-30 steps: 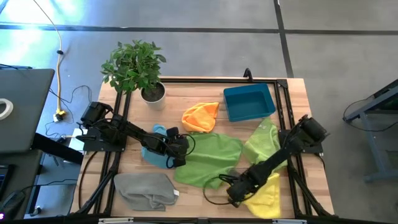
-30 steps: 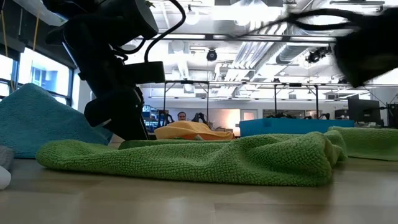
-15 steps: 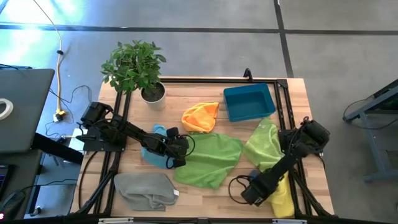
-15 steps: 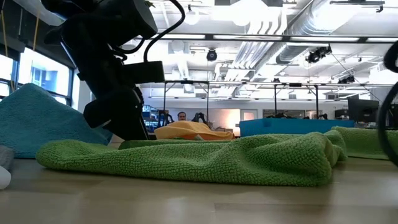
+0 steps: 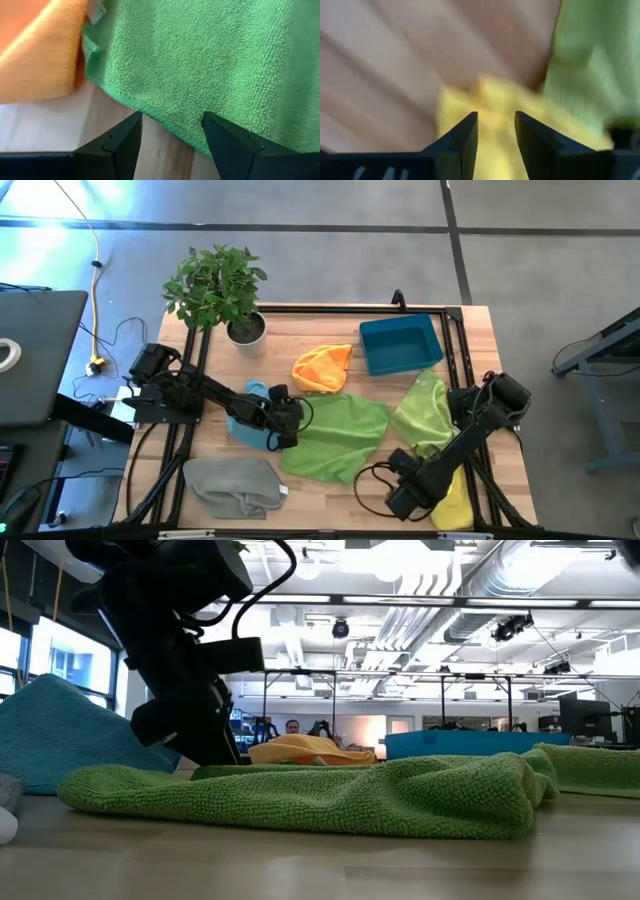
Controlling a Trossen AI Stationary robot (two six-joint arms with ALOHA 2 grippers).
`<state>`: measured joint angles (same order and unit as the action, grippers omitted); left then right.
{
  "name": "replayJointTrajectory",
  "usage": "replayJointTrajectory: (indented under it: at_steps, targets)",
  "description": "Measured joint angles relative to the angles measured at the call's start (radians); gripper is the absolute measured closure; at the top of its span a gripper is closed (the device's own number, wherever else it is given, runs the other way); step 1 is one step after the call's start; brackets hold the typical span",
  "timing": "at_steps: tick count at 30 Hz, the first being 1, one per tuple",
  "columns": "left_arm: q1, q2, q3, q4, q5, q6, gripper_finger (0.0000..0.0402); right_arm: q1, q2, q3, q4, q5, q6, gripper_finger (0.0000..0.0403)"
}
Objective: Fold microfiber towels
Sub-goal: Move the yellow microfiber cloth to the bottom right of the table, then fold the green microfiber cloth
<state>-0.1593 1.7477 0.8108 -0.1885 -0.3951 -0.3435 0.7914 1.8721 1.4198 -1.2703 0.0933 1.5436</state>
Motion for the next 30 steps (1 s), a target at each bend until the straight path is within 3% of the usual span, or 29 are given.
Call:
replayJointTrajectory:
  at_steps: [5, 7, 9, 18, 23, 30]
  targets:
    - [-0.002, -0.013, 0.000, 0.017, 0.162, -0.001, 0.0199, -0.008, -0.001, 0.040, 0.008, 0.477, 0.000, 0.0279]
    - [-0.008, -0.015, 0.000, 0.018, 0.223, -0.001, 0.0199, -0.024, -0.001, 0.033, 0.027, 0.613, 0.000, 0.0279]
    - [-0.015, -0.016, 0.001, 0.018, 0.254, -0.005, 0.0199, -0.051, -0.002, 0.013, 0.052, 0.682, 0.000, 0.0279]
    - [-0.041, -0.023, 0.002, 0.021, 0.273, -0.013, 0.0199, -0.248, -0.002, -0.154, 0.000, 0.628, -0.023, 0.0279]
    - [-0.028, -0.027, 0.002, 0.017, 0.276, -0.024, 0.0199, -0.368, -0.024, -0.249, -0.025, 0.547, -0.061, 0.0267]
    - [-0.004, -0.029, 0.002, 0.016, 0.304, -0.024, 0.0199, -0.535, -0.177, -0.419, 0.249, 0.467, -0.314, 0.0254]
